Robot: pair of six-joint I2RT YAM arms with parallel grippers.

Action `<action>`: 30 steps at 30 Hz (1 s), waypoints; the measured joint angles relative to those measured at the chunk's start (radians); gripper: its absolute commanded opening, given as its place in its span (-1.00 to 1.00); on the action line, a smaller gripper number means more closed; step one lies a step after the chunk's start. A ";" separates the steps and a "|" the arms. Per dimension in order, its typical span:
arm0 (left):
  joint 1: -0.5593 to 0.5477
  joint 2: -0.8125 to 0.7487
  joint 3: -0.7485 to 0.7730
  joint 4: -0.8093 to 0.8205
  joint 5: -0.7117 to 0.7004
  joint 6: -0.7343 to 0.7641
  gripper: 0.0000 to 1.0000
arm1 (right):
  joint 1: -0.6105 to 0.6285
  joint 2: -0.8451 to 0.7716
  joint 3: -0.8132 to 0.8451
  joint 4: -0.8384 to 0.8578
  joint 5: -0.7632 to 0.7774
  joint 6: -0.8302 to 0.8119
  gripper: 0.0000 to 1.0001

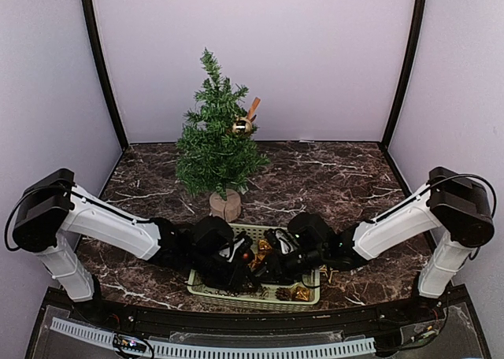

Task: Decorate the small christmas tree
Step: Pick up the ornament pinecone from the bin.

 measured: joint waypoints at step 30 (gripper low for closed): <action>0.005 -0.315 -0.076 -0.066 -0.279 0.024 -0.18 | -0.012 -0.118 0.021 -0.218 0.172 -0.131 -0.60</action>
